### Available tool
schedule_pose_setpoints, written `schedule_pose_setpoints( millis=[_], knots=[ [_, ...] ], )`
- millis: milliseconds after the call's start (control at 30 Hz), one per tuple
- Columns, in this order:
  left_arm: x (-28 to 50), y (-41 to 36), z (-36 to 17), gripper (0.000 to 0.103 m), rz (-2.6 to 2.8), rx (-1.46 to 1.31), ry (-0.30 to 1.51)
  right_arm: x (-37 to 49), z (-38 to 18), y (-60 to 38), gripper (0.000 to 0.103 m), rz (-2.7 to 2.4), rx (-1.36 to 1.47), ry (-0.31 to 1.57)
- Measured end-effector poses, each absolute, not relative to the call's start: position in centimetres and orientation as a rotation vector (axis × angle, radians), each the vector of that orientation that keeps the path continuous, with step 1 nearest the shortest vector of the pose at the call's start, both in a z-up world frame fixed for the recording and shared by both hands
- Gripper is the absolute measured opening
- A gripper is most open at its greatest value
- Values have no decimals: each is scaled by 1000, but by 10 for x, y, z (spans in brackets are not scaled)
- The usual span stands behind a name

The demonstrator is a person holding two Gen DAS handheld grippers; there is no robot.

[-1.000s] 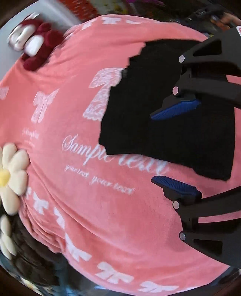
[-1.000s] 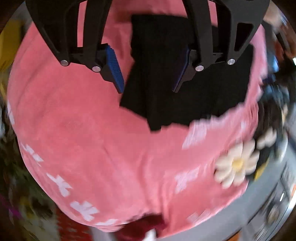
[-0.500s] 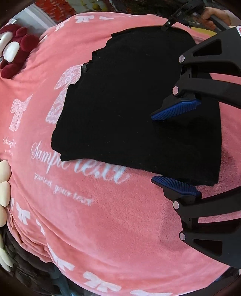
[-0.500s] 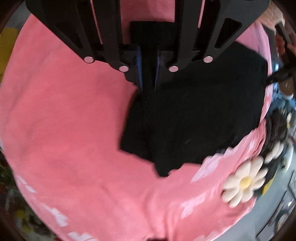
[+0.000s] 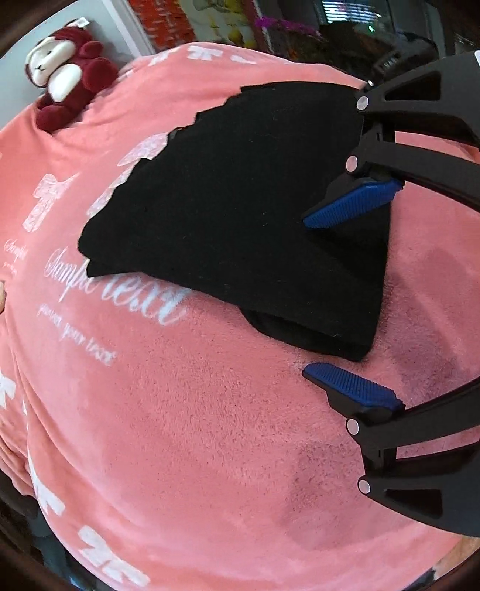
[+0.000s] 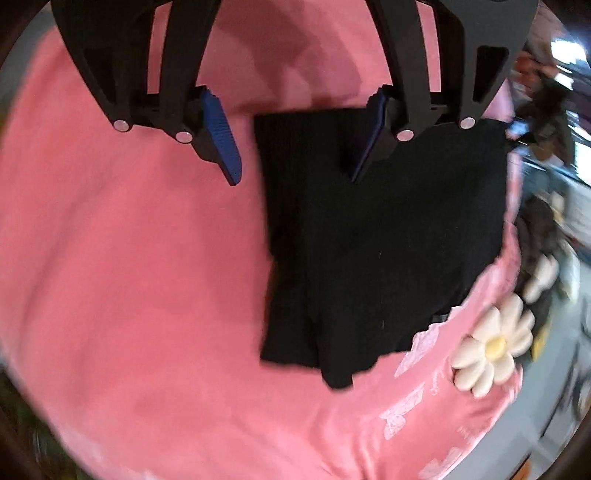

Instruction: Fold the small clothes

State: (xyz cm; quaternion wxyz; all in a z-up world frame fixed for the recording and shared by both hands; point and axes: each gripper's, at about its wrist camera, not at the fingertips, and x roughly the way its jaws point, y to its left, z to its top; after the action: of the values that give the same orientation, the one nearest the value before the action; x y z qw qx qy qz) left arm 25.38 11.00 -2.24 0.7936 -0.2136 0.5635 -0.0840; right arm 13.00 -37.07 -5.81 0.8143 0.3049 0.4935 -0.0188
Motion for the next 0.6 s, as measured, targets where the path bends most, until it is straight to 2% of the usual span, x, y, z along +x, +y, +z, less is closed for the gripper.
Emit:
schedule_pose_setpoints(
  millis=[33, 67, 100, 133, 300, 367, 433, 500, 533, 600],
  knots=[
    [255, 110, -23, 66, -183, -460, 1213, 132, -56, -369, 40, -47, 622, 1051],
    [257, 108, -23, 35, -184, -444, 1218, 139, -55, -369, 7, -13, 658, 1072],
    [260, 108, -21, 8, -201, -437, 1233, 142, -52, -371, 7, -11, 702, 1080],
    [264, 111, -21, 4, -241, -492, 1282, 145, -40, -371, 6, 7, 695, 1075],
    [246, 119, 40, 4, -342, -460, 1272, 124, 35, -368, 6, 84, 553, 1054],
    [229, 120, 49, 4, -352, -426, 1296, 112, 36, -368, 6, 65, 490, 1095],
    [215, 118, 34, 4, -352, -408, 1356, 102, 6, -366, 6, 44, 447, 1189],
    [204, 111, -2, 6, -293, -361, 1428, 98, -40, -359, 8, 9, 419, 1331],
    [201, 110, -16, 5, -256, -329, 1457, 95, -49, -357, 9, -17, 407, 1350],
    [196, 112, -25, 6, -219, -331, 1464, 91, -31, -358, 13, -53, 430, 1274]
  ],
)
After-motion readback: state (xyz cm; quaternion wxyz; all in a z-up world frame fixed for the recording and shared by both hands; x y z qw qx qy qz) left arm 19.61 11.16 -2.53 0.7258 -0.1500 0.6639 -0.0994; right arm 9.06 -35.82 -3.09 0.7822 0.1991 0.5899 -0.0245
